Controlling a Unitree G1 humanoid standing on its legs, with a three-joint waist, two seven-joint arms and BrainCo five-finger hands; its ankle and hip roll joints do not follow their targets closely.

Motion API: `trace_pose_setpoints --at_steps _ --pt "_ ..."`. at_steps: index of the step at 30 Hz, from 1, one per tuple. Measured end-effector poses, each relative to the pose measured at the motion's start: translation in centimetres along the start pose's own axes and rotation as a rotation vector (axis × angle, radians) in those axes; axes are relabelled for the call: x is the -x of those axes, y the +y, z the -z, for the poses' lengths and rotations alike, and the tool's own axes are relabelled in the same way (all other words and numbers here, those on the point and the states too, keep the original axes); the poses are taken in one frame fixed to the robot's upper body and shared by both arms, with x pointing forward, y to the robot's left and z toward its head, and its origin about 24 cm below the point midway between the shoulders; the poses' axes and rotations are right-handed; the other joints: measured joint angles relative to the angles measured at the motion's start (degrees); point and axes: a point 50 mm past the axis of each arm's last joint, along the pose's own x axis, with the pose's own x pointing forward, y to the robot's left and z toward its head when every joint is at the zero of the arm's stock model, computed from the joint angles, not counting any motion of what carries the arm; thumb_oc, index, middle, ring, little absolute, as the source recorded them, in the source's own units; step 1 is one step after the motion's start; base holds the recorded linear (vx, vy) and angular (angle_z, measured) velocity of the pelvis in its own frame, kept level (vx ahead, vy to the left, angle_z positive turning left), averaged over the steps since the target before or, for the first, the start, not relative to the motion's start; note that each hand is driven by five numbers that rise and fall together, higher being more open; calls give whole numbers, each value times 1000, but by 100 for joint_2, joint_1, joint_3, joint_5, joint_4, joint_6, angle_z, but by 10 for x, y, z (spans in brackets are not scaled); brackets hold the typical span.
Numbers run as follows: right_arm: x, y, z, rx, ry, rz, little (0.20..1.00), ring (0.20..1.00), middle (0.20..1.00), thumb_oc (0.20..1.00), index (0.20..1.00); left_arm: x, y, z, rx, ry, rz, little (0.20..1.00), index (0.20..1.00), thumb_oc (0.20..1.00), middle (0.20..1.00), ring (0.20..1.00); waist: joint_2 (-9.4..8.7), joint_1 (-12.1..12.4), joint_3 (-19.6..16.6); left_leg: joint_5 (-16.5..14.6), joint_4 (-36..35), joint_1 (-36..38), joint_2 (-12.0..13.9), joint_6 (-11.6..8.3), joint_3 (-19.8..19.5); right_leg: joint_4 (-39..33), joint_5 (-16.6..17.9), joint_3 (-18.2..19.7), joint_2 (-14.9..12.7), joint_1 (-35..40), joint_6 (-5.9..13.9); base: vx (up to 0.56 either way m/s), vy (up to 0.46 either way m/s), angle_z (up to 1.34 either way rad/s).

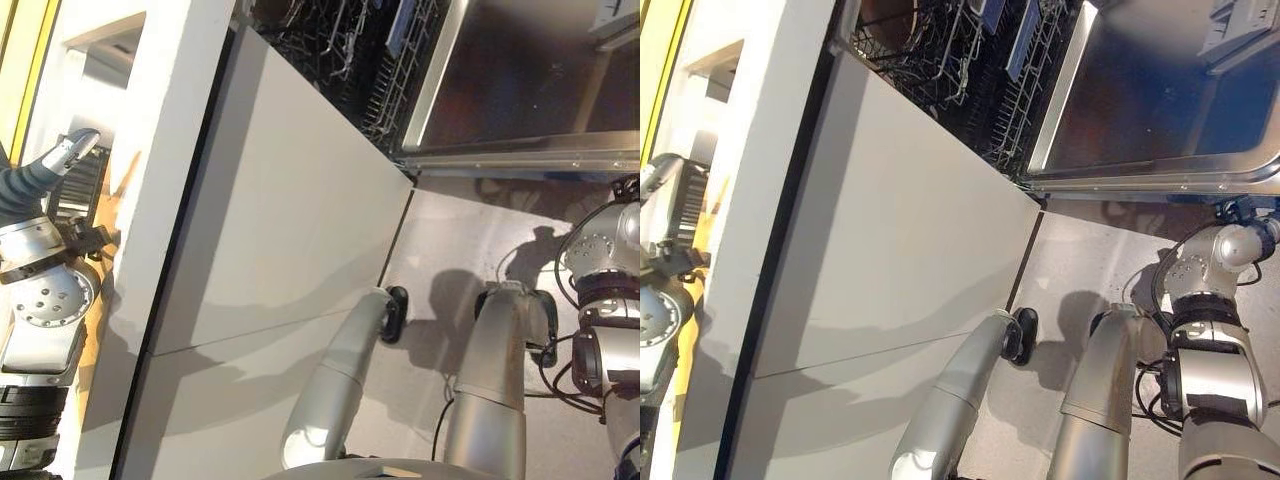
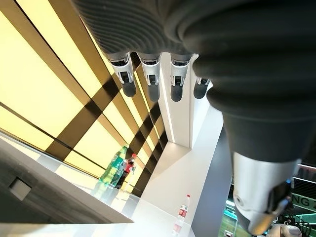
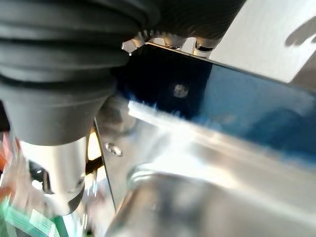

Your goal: Pick up plates and place into dishwasher.

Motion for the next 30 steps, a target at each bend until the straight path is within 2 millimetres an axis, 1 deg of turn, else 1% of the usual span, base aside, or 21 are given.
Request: trace_pose_setpoints --at_steps 2,6,8,10,13,14,15,16,17,19,20,22,23,24,25,28,30 --pt "-1 1 -2 38 20 -151 1000 1000 1000 1000 1000 -3 6 1 -18 -4 -16 1000 1000 1000 1000 1000 0 -29 0 9 0 -107 -6 14 -18 -1 13 1 32 -126 -21 -16 -40 -6" --pt "1 6 1 66 116 -375 1000 1000 1000 1000 1000 -5 10 9 -45 29 -36 1000 1000 1000 1000 1000 -1 -140 1 22 -62 -131 9 34 -82 -40 19 -51 54 -153 -29 -1 -40 -5" --pt "2 7 1 75 158 -454 1000 1000 1000 1000 1000 -8 10 10 -43 36 -39 1000 1000 1000 1000 1000 -2 -143 1 38 -137 -115 11 60 -209 -107 25 -150 93 -129 -40 4 -32 0" --pt "5 7 5 92 204 -516 1000 1000 1000 1000 1000 -10 8 11 -29 49 -29 1000 1000 1000 1000 1000 -19 -187 15 70 -171 -31 13 110 -323 -144 67 -261 97 -32 -113 13 -26 8" --pt "15 14 12 109 263 -616 1000 1000 1000 1000 1000 -7 5 13 -15 69 -14 1000 1000 1000 1000 1000 -38 -298 29 70 -256 150 51 108 -394 -213 68 -369 75 143 -114 -22 -2 3" --pt "19 17 12 102 268 -645 1000 1000 1000 1000 1000 -6 5 14 -9 75 -14 1000 1000 1000 1000 1000 -39 -302 30 134 -330 189 58 154 -412 -298 134 -411 65 191 -207 6 -1 -3" --pt "23 19 14 91 275 -657 1000 1000 1000 1000 1000 -6 2 14 0 76 -7 1000 1000 1000 1000 1000 -45 -306 34 141 -379 252 79 150 -455 -361 163 -481 41 251 -199 96 -21 0" --pt "26 21 16 81 281 -667 1000 1000 1000 1000 1000 -5 0 14 9 78 1 1000 1000 1000 1000 1000 -55 -313 42 181 -415 331 112 142 -502 -417 247 -583 16 339 -248 0 0 0" --pt "29 22 19 75 290 -671 1000 1000 1000 1000 1000 -6 -2 13 16 72 14 1000 1000 1000 1000 1000 -76 -314 59 149 -449 393 149 93 -549 -455 247 -656 8 418 -247 17 26 4" --pt "36 27 22 59 298 -699 1000 1000 1000 1000 1000 -7 -4 13 15 70 27 1000 1000 1000 1000 1000 -169 -322 127 268 -629 550 168 163 -618 -627 343 -741 -16 574 -351 20 51 3" --pt "39 30 22 52 299 -714 1000 1000 1000 1000 1000 -7 -6 12 28 68 30 1000 1000 1000 1000 1000 -201 -332 155 268 -770 652 176 131 -625 -714 364 -792 -71 636 -342 8 47 3" --pt "46 35 24 41 308 -745 1000 1000 1000 1000 1000 -5 -11 15 41 81 41 1000 1000 1000 1000 1000 -252 -331 193 408 -969 805 223 227 -642 -933 466 -873 -96 813 -399 -21 78 -1" --pt "50 38 26 34 313 -758 1000 1000 1000 1000 1000 -5 -15 14 54 80 49 1000 1000 1000 1000 1000 -269 -337 206 413 -1075 903 234 195 -653 -1021 493 -926 -109 927 -381 -42 109 0" --pt "53 39 28 30 319 -766 1000 1000 1000 1000 1000 -4 -19 15 62 88 62 1000 1000 1000 1000 1000 -282 -338 217 483 -1146 998 262 225 -651 -1115 531 -980 -137 1038 -409 -36 91 4" --pt "57 41 29 31 326 -781 1000 1000 1000 1000 1000 -3 -24 15 73 92 76 1000 1000 1000 1000 1000 -291 -339 223 487 -1222 1098 300 232 -657 -1218 531 -1041 -170 1160 -409 44 46 1" --pt "66 51 30 41 326 -852 1000 1000 1000 1000 1000 2 -34 15 104 107 111 1000 1000 1000 1000 1000 -317 -328 240 571 -1489 1340 338 356 -690 -1529 536 -1144 -197 1453 -406 90 46 1" --pt "74 58 27 29 315 -901 1000 1000 1000 1000 1000 2 -43 15 135 113 132 1000 1000 1000 1000 1000 -326 -329 249 652 -1672 1489 339 355 -699 -1669 539 -1252 -309 1639 -411 123 36 21"
